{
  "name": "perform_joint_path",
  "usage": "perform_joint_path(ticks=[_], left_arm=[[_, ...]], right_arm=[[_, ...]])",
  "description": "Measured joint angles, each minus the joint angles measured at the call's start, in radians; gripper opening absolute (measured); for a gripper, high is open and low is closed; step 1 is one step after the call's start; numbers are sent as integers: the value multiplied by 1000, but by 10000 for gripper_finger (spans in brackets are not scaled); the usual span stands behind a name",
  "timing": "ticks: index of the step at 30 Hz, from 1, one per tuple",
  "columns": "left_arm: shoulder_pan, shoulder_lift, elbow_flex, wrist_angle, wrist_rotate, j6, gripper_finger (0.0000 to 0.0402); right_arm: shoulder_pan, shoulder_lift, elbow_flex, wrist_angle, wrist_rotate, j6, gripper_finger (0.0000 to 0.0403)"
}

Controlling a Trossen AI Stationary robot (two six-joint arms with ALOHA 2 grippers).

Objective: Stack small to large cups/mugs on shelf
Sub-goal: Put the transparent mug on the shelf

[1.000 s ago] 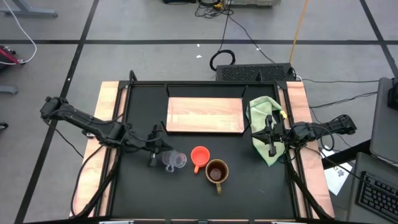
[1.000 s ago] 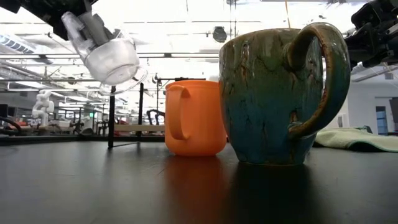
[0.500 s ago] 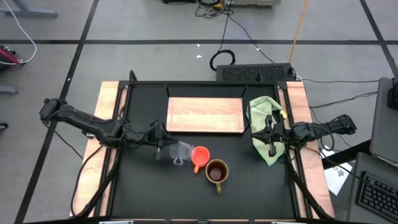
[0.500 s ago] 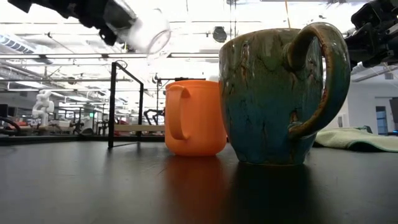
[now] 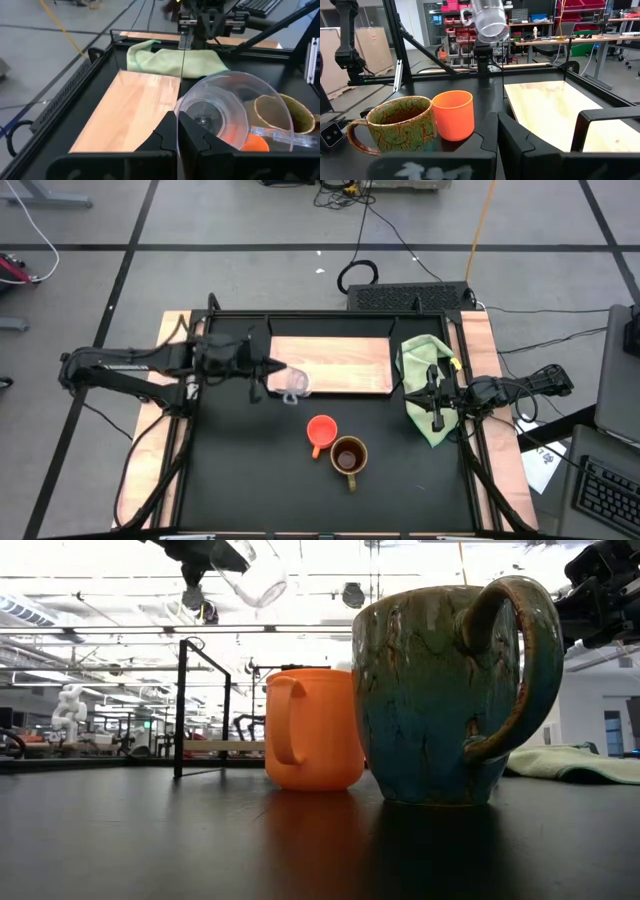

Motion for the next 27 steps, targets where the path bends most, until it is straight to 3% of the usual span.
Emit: perform_joint_path(ticks=[6,16,27], left_arm=[[88,76,141,-176,55,66,0],[208,318,379,-455,147,181,0],[336,505,538,-615,258,327,0]], right_arm=[[0,0,0,0,0,-8,0],[0,0,0,0,0,-7,0],[0,0,0,0,0,-5,0]])
